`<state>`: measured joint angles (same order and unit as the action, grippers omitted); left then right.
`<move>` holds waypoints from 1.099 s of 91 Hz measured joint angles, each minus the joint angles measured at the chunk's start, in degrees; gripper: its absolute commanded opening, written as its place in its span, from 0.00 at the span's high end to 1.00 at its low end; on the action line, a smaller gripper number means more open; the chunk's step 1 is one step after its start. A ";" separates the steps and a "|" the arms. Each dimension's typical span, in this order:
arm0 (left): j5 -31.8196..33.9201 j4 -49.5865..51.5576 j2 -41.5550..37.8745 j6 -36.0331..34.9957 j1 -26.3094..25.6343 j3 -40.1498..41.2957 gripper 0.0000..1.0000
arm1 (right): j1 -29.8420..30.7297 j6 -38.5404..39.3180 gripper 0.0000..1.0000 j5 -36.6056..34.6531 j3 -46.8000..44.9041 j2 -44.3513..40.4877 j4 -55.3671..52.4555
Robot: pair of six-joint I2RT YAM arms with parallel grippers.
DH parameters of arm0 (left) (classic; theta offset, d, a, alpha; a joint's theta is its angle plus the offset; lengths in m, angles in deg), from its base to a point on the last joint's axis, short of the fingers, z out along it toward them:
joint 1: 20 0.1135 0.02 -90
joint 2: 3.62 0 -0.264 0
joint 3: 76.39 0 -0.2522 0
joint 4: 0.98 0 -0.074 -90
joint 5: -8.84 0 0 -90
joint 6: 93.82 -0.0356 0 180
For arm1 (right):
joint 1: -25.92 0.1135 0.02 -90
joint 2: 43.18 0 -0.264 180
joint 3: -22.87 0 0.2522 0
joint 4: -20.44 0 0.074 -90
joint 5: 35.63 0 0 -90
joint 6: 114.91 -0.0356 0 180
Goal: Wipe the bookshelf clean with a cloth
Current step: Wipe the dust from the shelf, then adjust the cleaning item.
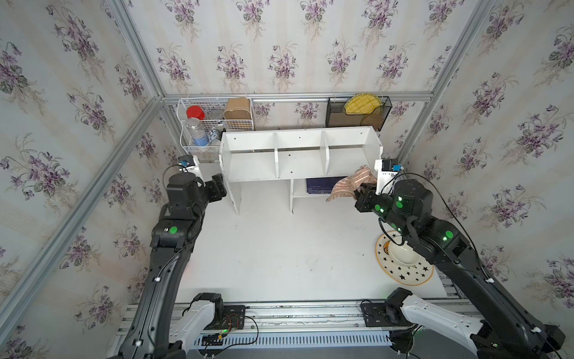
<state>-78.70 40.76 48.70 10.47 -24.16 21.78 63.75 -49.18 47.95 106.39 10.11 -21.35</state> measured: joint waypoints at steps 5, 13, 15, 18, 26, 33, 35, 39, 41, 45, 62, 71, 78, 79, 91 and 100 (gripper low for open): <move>-2.40 0.37 -3.06 1.79 -0.72 0.37 0.19 | 0.46 -0.22 1.00 4.52 -1.27 -0.92 0.61; -11.28 -2.01 -7.34 4.13 -4.83 2.78 0.19 | 0.81 -1.20 1.00 13.49 -2.89 -1.03 3.41; -14.25 -3.43 -7.98 5.01 -6.29 3.69 0.19 | 0.79 -1.27 1.00 15.56 -3.10 -0.81 4.22; -18.95 -6.49 -8.66 6.10 -8.81 5.38 0.17 | 0.79 -1.44 1.00 18.99 -3.39 -0.37 5.99; -30.56 -14.56 -9.53 8.37 -17.38 9.73 0.13 | 0.81 -3.96 1.00 27.82 -4.17 1.44 12.96; -37.46 -20.48 -9.11 9.77 -22.73 11.72 0.12 | 0.94 -6.67 1.00 34.27 -4.83 3.37 19.37; -38.88 -22.34 -8.59 10.27 -23.67 12.09 0.12 | 1.05 -7.56 1.00 35.87 -4.94 3.93 21.09; -41.75 -26.32 -7.37 11.52 -25.03 12.63 0.12 | 1.20 -9.22 1.00 39.12 -5.03 5.27 25.18; -43.06 -28.79 -6.40 12.35 -25.62 12.92 0.12 | 1.49 -9.86 1.00 40.57 -5.03 5.99 27.32; -44.96 -32.96 -4.44 14.19 -26.32 13.70 0.12 | 2.08 -11.08 1.00 42.45 -4.96 7.17 30.42; -47.93 -47.06 2.47 21.81 -26.84 15.02 0.12 | 4.48 -14.45 1.00 48.68 -4.26 11.34 39.32; -49.22 -54.45 4.92 25.27 -26.97 14.82 0.18 | 5.18 -16.68 1.00 50.62 -5.70 11.87 44.19; -49.83 -59.01 5.75 27.80 -26.93 15.85 0.24 | 5.57 -18.53 1.00 51.80 -7.76 11.89 48.35; -49.92 -59.71 5.81 28.04 -26.93 16.06 0.26 | 5.57 -18.78 1.00 51.93 -7.98 11.89 48.74; -50.34 -64.39 6.05 30.38 -26.97 17.07 0.68 | 5.53 -22.56 1.00 53.00 -10.73 12.07 55.06; -51.01 -66.93 6.67 30.95 -27.02 16.79 1.00 | 5.51 -24.13 1.00 53.07 -11.74 12.33 57.77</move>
<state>-129.71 -26.16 55.36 41.42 -51.18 38.56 69.25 -73.31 101.02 94.65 22.44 36.42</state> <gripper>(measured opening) 0.169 0.093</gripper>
